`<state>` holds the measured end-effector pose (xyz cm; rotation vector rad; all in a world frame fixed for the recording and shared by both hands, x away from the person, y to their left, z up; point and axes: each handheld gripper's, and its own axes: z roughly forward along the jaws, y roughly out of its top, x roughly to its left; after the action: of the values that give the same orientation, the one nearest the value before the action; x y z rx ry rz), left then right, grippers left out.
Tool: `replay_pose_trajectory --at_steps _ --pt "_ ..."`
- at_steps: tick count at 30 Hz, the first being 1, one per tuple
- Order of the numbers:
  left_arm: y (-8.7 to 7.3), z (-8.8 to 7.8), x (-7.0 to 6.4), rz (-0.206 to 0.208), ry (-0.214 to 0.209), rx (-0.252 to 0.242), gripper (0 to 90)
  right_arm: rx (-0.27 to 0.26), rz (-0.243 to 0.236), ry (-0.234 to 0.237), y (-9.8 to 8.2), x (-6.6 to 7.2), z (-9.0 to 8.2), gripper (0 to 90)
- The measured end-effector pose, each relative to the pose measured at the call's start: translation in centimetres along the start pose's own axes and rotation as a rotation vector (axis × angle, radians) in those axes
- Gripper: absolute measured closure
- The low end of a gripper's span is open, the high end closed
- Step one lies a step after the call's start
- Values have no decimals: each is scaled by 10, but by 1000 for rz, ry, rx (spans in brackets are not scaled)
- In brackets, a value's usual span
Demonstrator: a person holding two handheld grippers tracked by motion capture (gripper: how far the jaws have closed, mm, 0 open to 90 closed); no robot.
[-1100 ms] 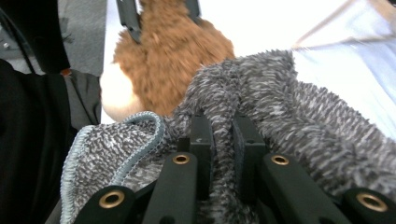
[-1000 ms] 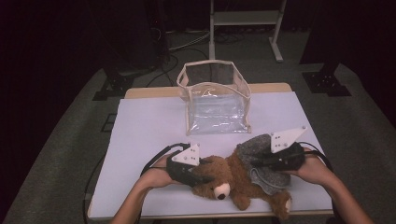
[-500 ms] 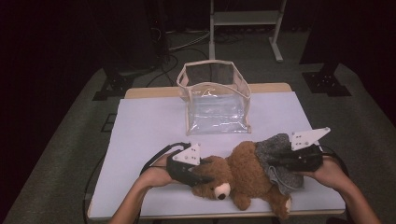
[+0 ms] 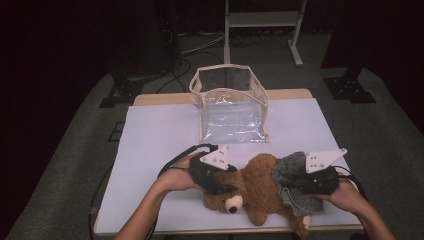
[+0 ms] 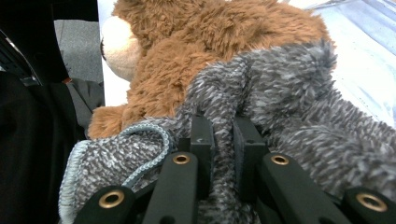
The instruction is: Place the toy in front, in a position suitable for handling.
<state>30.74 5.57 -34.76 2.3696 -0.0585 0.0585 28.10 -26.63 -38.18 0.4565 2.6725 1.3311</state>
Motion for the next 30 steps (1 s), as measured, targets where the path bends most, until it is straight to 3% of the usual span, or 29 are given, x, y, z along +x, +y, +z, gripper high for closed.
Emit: replay_pose_trajectory --at_steps 2,5,7,13,18,26,30 --pt "-2 4 0 -2 -8 16 462 -7 0 -1 -2 1 -1 805" --pt "-9 6 -2 -18 -28 -7 487 -21 7 5 -6 1 -3 804" --pt "-11 6 -5 -16 -29 -7 498 -25 -13 -8 -5 0 -8 804" --pt "-15 6 -12 -3 -18 0 495 -44 9 -52 0 -14 -32 802" --pt "-16 7 -14 -3 -18 -14 492 -50 46 -58 -2 -25 -35 802" --pt "-17 7 -16 4 -18 -20 487 -71 -36 12 41 -17 -9 801" --pt "-18 7 -17 5 -18 -26 487 -82 -118 48 69 -6 6 801"
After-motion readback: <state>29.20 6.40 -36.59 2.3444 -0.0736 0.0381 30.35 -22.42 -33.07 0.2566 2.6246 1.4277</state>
